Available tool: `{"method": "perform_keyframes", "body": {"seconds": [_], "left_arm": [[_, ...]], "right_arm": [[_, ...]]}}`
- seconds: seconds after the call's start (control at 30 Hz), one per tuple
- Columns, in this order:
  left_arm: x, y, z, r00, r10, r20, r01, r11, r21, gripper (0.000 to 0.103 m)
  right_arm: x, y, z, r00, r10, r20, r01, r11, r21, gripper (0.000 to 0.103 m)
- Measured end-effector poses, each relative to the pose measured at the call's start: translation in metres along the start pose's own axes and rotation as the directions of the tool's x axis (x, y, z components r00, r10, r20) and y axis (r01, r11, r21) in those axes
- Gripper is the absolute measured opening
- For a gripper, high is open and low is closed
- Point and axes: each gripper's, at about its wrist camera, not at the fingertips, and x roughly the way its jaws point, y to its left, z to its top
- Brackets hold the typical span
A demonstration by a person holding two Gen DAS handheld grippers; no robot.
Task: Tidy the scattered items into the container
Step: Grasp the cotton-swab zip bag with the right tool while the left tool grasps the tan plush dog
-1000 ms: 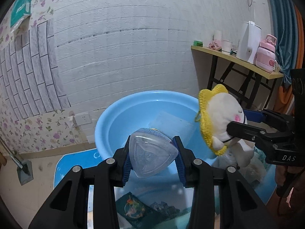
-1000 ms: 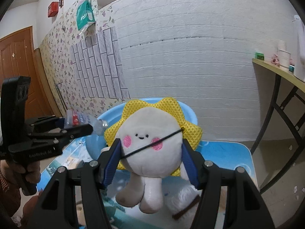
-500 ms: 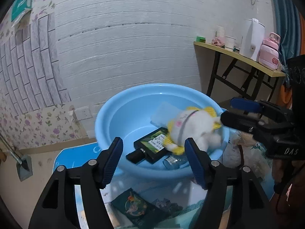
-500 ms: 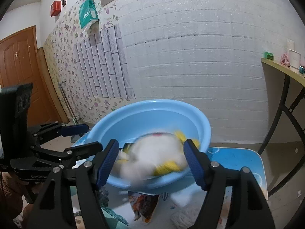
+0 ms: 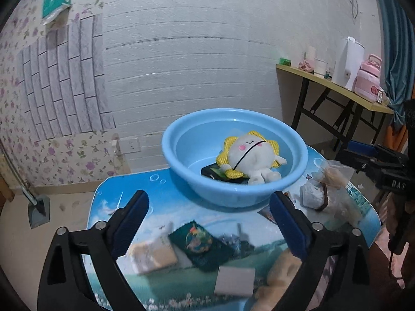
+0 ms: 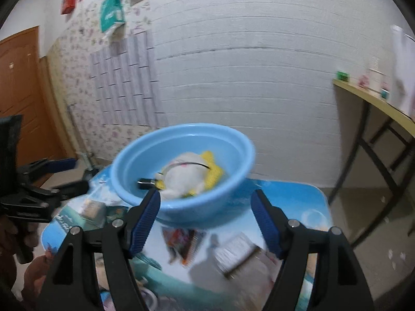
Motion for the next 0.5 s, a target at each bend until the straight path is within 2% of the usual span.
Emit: {"method": "perform_keyframes", "body": {"seconds": [0.2,0.5], "left_arm": [[-0.003,0.004,-0.026,0.999,0.021,-0.047,-0.022,1.000,-0.017,0.098],[-0.002,0.017,-0.056,0.992,0.051,-0.116,-0.057,0.997,-0.055,0.098]], "right_arm": [[-0.019,-0.025,-0.024,0.995,-0.088,-0.048,0.091,0.993,0.073,0.072],[-0.023,-0.029,-0.052,0.984,-0.121,-0.129,0.129,0.990,0.055,0.072]]}}
